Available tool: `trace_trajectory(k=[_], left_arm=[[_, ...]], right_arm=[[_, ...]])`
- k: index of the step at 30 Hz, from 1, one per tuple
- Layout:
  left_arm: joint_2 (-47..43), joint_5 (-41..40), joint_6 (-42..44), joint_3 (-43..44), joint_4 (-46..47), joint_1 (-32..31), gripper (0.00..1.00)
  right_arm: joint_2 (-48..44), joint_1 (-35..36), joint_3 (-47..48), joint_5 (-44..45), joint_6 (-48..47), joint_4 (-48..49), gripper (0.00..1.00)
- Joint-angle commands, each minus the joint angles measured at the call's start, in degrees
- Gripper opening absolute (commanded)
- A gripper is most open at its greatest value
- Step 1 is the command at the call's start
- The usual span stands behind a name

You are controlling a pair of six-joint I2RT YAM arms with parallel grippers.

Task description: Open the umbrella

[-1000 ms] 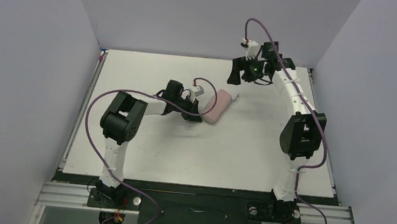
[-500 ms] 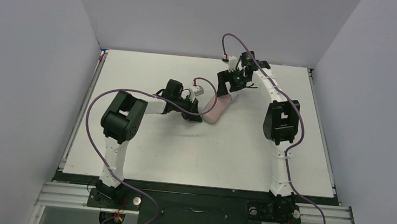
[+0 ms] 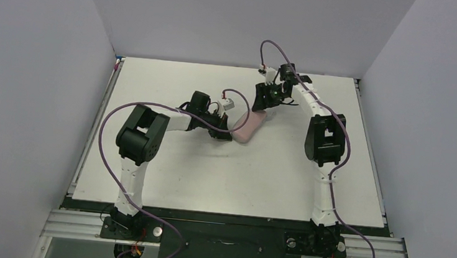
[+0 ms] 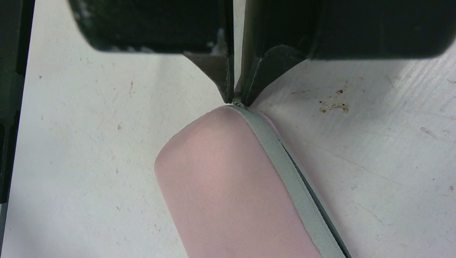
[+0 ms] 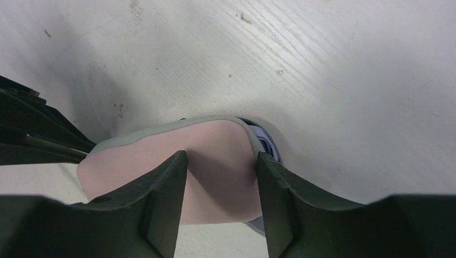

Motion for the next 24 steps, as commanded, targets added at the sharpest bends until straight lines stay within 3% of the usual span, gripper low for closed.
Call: trace_trajectory(k=[1, 5, 7, 12, 17, 24], left_arm=[[1.3, -1.7, 0.9, 0.9, -2.4, 0.7, 0.0], [1.2, -2.1, 0.0, 0.6, -1.7, 0.8, 0.0], [1.1, -2.6, 0.0, 0.7, -1.7, 0.8, 0.0], [2.4, -2.7, -0.5, 3.4, -3.1, 1.1, 0.0], [5.6, 2.2, 0.7, 9.8, -10.7, 1.1, 0.0], [8.4, 9.8, 10.4, 14.8, -22.8, 0.7, 0.0]], right_arm=[[-1.6, -0.4, -4.7, -0.8, -0.1, -0.5, 0.42], [-3.4, -1.4, -8.0, -0.1, -0.4, -0.4, 0.28], [-4.8, -1.7, -9.3, 0.1, -1.3, -1.7, 0.16], [-11.0, -1.8, -17.5, 1.5, -7.7, -8.5, 0.12], [-18.3, -1.9, -30.1, 1.2, -16.9, -12.0, 0.28], [-27.3, -2.7, -33.1, 1.7, -34.2, -14.4, 0.52]])
